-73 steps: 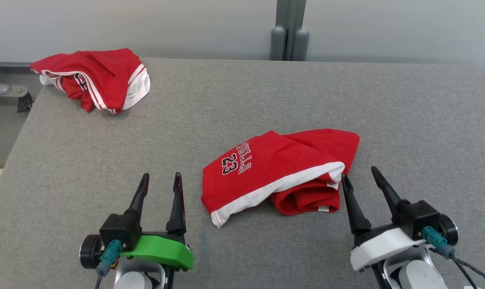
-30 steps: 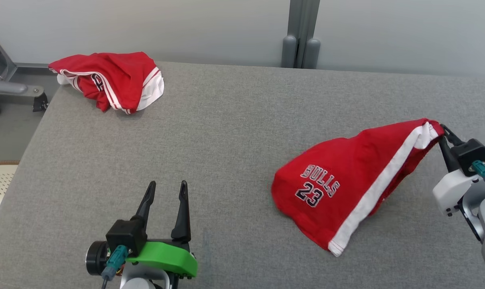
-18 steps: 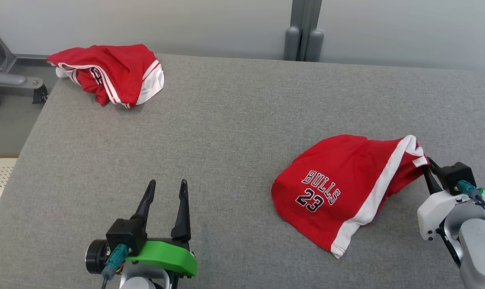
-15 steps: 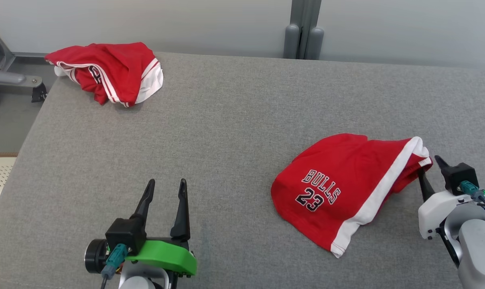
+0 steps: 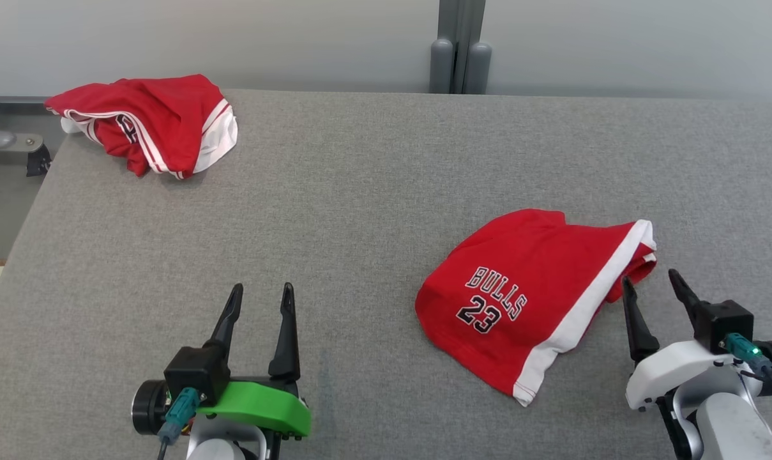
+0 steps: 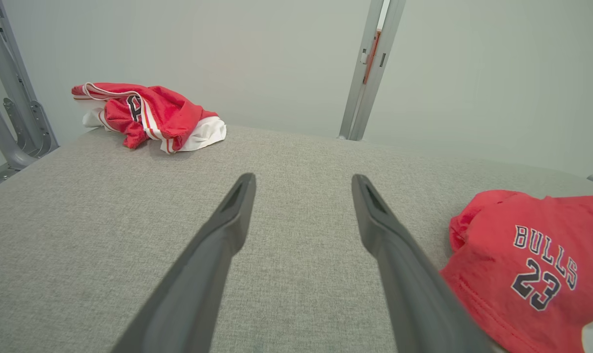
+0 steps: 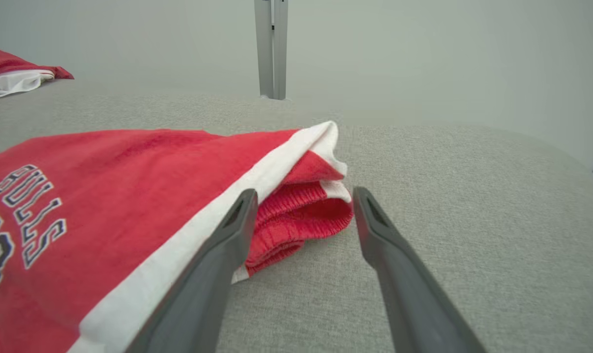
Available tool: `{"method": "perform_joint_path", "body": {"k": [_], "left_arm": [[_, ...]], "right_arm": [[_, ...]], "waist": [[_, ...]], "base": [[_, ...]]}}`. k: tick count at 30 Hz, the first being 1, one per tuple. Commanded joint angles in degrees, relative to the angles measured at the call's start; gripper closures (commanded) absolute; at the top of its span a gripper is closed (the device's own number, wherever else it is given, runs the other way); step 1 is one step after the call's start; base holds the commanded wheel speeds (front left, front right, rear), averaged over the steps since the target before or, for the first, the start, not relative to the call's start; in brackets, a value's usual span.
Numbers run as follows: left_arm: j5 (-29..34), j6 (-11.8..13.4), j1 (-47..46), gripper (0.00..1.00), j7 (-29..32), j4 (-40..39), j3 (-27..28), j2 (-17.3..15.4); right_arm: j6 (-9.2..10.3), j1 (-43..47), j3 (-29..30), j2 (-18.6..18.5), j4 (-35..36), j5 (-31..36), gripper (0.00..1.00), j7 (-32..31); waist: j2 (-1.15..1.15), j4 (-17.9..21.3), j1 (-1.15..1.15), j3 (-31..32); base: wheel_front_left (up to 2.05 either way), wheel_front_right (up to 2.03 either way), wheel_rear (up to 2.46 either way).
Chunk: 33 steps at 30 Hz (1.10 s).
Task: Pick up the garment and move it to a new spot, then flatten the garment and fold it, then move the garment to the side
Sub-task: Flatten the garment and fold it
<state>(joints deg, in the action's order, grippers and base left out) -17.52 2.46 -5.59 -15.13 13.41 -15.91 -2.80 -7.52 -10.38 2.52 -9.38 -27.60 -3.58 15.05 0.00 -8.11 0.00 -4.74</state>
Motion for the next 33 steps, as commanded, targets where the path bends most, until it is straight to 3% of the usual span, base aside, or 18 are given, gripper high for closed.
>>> {"method": "perform_joint_path", "body": {"k": [1, 8, 18, 27, 28, 29, 31, 33], "left_arm": [[0.11, -0.22, -0.46, 0.0, -0.03, -0.03, 0.14, -0.17], [0.43, -0.54, -1.4, 0.0, -0.03, 0.14, -0.48, -0.17], [0.45, -0.39, -1.21, 0.0, -0.03, 0.04, 0.24, -0.17], [0.54, -0.34, -1.59, 0.0, -0.03, 0.02, 0.23, -0.17], [0.53, -0.35, -1.6, 0.0, -0.03, 0.08, 0.26, -0.17], [0.51, -0.35, -1.61, 0.0, -0.03, 0.09, 0.29, -0.17], [0.49, -0.28, -1.58, 0.0, -0.03, 0.05, 0.37, -0.17], [0.47, -0.19, -1.44, 0.0, -0.03, -0.04, 0.46, -0.17]], "right_arm": [[0.05, 0.63, -0.45, 0.38, 0.37, -0.86, 0.0, 0.17], [0.05, -1.5, 0.03, -0.03, -3.89, 0.0, 0.0, 0.18], [0.05, -2.74, 6.41, 1.43, -5.78, 1.72, 0.0, 0.19], [0.05, -7.42, 1.31, 2.33, -14.03, -3.01, 0.0, 0.02], [0.05, -7.9, 0.21, 2.3, -14.85, -3.99, 0.25, 0.0], [0.05, -8.24, -0.48, 2.03, -15.34, -4.62, 0.58, 0.02], [0.05, -8.97, -2.05, 0.88, -15.85, -5.16, 0.96, 0.06], [0.05, -9.13, -3.35, -0.7, -15.82, -4.29, 1.0, 0.11]], "waist": [[0.0, 0.02, 0.0, -0.16], [0.0, -1.83, 0.0, -0.83], [0.0, -4.3, 0.0, -1.41], [0.0, -4.32, 0.0, -1.61], [0.0, -4.3, 0.0, -1.58], [0.0, -4.27, 0.0, -1.56], [0.0, -4.15, 0.0, -1.47], [0.0, -3.95, 0.0, -1.37]], "base": [[0.0, 0.0, 0.0], [0.0, 0.0, 0.0], [0.0, 0.0, 0.0], [0.0, 0.0, 0.0], [0.0, 0.0, 0.0], [0.0, 0.0, 0.0], [0.0, 0.0, 0.0], [0.0, 0.0, 0.0]]}}
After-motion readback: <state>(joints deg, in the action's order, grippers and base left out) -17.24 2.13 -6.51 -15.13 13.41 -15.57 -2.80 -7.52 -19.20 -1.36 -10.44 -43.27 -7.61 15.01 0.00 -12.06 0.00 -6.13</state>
